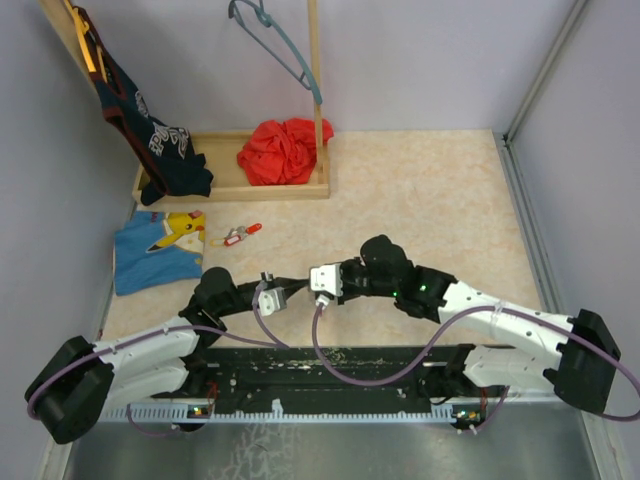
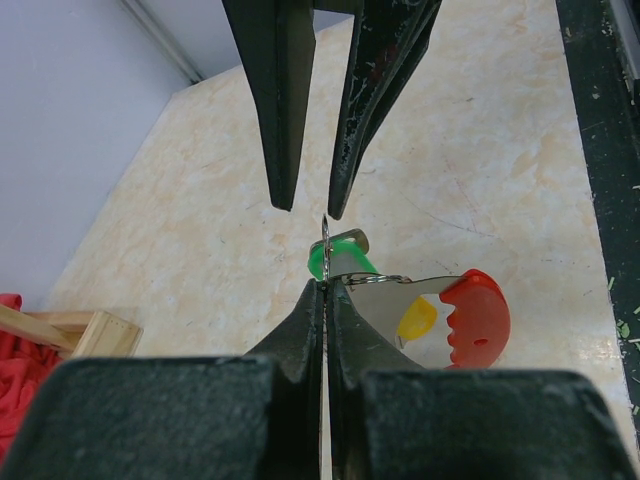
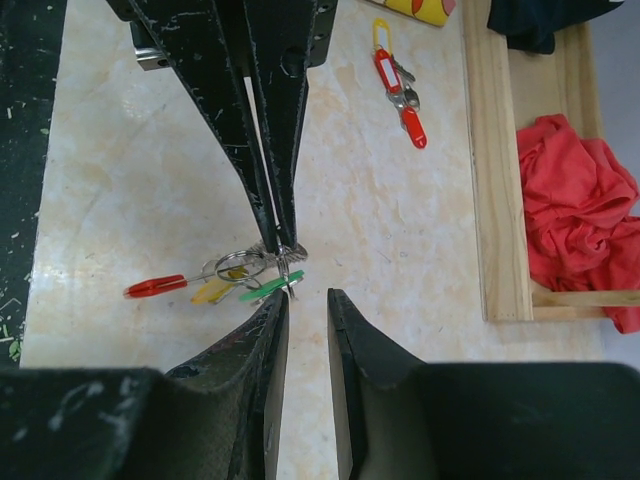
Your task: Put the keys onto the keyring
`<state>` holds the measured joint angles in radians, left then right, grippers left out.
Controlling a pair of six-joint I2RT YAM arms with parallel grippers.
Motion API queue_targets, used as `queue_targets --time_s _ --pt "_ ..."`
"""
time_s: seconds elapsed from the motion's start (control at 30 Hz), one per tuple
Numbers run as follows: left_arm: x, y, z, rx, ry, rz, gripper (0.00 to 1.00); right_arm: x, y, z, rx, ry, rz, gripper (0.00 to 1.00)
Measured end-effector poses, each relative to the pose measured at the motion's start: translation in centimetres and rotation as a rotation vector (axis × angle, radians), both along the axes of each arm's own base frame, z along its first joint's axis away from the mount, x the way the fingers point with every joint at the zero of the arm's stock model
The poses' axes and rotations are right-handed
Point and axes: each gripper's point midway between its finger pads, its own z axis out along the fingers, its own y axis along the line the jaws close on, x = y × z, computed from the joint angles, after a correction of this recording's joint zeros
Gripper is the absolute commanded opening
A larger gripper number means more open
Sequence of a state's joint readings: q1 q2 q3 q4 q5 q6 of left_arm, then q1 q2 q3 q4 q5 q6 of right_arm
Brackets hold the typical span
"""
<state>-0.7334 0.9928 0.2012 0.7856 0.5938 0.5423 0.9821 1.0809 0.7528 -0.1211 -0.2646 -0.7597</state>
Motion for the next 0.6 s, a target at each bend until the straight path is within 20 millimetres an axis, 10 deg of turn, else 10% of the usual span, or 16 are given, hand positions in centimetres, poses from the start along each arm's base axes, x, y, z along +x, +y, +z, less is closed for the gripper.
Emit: queue_targets --time_s 0.6 --pt "-0.4 -0.1 0.0 0.0 0.0 -0.023 0.0 -0.4 0.1 -1.6 -0.044 0.033 0.021 0.07"
